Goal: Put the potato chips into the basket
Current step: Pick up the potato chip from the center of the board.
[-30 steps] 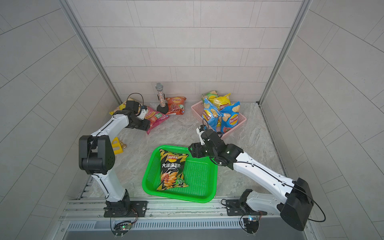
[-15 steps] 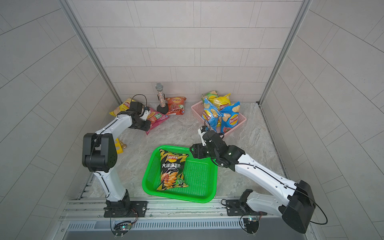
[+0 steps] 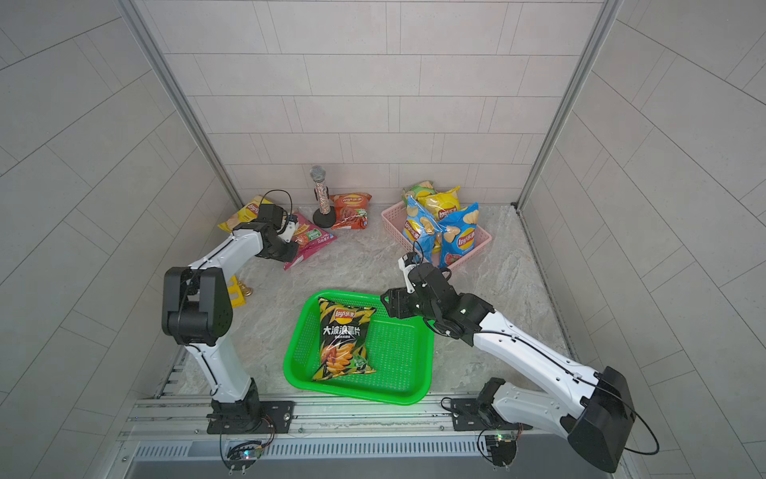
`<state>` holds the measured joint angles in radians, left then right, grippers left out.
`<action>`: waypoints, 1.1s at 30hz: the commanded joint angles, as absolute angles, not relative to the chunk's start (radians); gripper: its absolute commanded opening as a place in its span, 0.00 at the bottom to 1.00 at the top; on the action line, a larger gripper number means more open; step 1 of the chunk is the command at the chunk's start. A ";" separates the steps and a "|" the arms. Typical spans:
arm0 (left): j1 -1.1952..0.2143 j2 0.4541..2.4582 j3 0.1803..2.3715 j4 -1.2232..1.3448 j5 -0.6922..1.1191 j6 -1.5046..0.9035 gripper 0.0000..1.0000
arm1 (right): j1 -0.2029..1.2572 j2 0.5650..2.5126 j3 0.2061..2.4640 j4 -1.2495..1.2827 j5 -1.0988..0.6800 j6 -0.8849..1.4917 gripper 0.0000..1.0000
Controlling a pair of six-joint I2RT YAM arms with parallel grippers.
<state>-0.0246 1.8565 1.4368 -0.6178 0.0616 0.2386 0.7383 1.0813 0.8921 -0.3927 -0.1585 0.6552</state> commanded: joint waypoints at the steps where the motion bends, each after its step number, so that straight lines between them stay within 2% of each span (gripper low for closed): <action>1: -0.020 1.755 1.413 -0.668 0.040 0.287 0.00 | 0.733 1.056 0.880 -0.393 -0.140 0.640 0.73; 10: -0.019 1.581 1.398 -0.812 0.109 0.422 0.00 | 0.733 1.038 0.873 -0.344 -0.191 0.611 0.73; 24: -0.019 1.444 1.514 -0.926 0.212 0.388 0.00 | 0.779 1.058 0.921 -0.287 -0.299 0.525 0.71; 33: -0.021 1.425 1.607 -1.006 0.284 0.373 0.00 | 0.883 1.104 0.982 -0.241 -0.236 0.417 0.71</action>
